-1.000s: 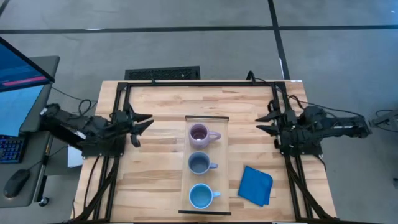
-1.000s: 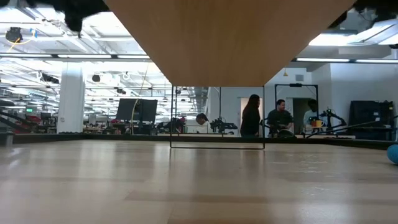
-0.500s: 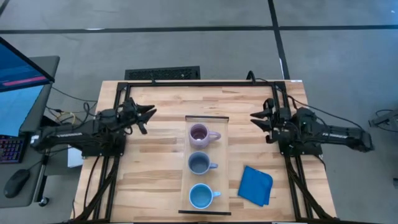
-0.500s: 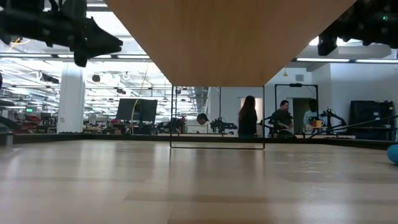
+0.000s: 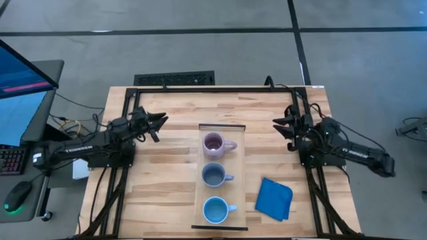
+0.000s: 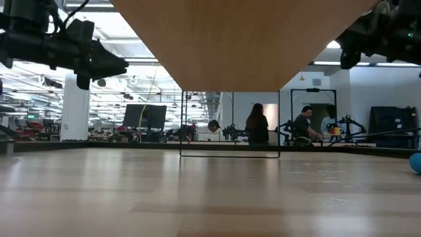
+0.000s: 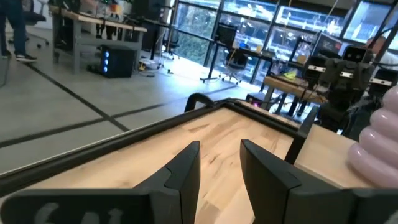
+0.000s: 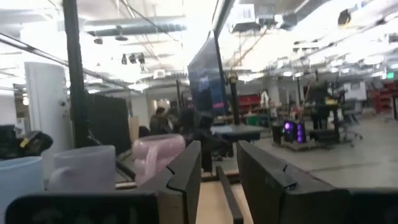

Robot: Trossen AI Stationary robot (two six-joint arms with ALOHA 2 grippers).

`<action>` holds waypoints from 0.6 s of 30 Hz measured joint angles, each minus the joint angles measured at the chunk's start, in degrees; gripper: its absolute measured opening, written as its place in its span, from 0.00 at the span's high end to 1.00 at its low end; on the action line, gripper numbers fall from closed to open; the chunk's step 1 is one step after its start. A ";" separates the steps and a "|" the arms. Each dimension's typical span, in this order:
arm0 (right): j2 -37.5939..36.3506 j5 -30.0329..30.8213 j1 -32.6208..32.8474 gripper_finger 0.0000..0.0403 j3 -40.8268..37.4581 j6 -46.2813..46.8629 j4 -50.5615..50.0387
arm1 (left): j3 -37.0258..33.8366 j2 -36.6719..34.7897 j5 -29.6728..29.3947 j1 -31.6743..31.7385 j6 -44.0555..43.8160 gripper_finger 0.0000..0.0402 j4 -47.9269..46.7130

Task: Stack small to large cups/mugs on shelf
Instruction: Return to Home Position

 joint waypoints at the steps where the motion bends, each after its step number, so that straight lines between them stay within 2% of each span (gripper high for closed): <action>1: -0.59 -0.12 -0.39 0.69 0.00 -0.03 0.07 | -0.58 -0.66 -0.01 0.00 -0.06 0.74 0.30; 8: -4.10 -2.80 -2.41 0.69 0.00 0.66 -3.01 | -4.00 -8.18 -0.59 -0.02 -1.25 0.74 -0.09; 18: -7.66 -2.85 -2.47 0.69 -0.02 0.57 -7.53 | -4.06 -19.26 -2.46 -0.02 -2.56 0.74 -11.37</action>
